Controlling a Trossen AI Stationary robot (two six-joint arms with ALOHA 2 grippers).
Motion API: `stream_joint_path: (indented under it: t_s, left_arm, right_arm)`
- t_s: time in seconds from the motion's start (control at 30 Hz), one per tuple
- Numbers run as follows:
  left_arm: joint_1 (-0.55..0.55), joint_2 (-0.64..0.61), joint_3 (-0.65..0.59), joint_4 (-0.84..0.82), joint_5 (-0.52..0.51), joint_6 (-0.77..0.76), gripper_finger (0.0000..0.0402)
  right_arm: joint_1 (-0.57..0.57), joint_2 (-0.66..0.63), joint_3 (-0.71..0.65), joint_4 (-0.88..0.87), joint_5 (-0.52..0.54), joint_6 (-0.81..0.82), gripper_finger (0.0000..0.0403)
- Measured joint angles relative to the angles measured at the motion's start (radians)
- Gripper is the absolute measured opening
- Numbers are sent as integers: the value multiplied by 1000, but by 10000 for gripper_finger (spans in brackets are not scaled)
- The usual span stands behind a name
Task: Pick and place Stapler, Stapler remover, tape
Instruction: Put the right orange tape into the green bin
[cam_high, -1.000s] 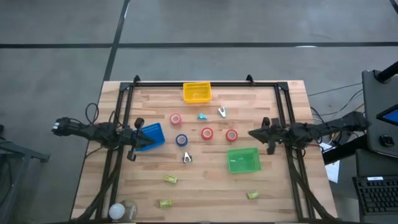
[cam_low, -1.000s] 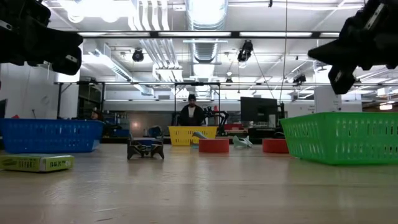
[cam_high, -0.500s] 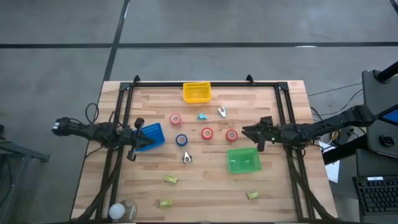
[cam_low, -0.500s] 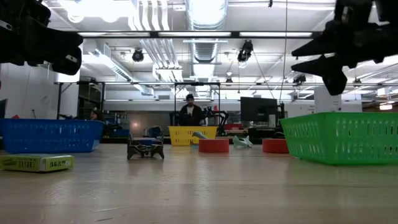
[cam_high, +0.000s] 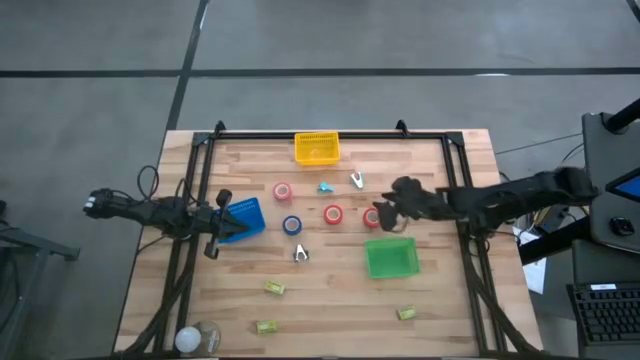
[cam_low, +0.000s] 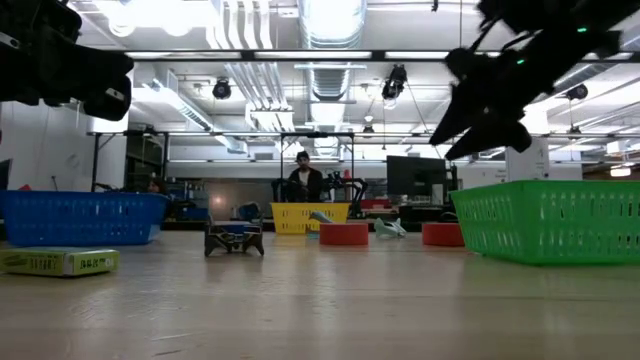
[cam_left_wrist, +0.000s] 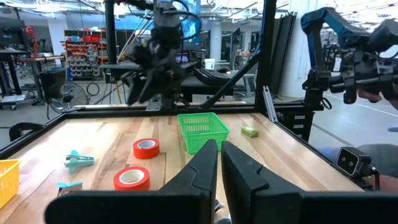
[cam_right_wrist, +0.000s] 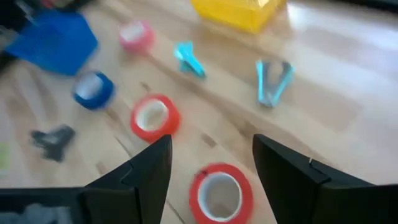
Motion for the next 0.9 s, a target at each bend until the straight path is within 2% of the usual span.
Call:
stream_joint_path:
  t_s: [0.13,0.3,0.47,0.9]
  left_arm:
    - [0,0,0,0,0,0,26]
    - [0,0,0,0,-1,0,26]
    - [0,0,0,0,-1,0,26]
    - [0,0,0,0,-1,0,26]
  right_arm:
    - [-78,129,77,-36,-128,-80,219]
    - [-129,252,155,-122,-225,-148,219]
    - [-133,328,207,-265,-222,-177,219]
    - [-136,418,212,-272,-223,-192,209]
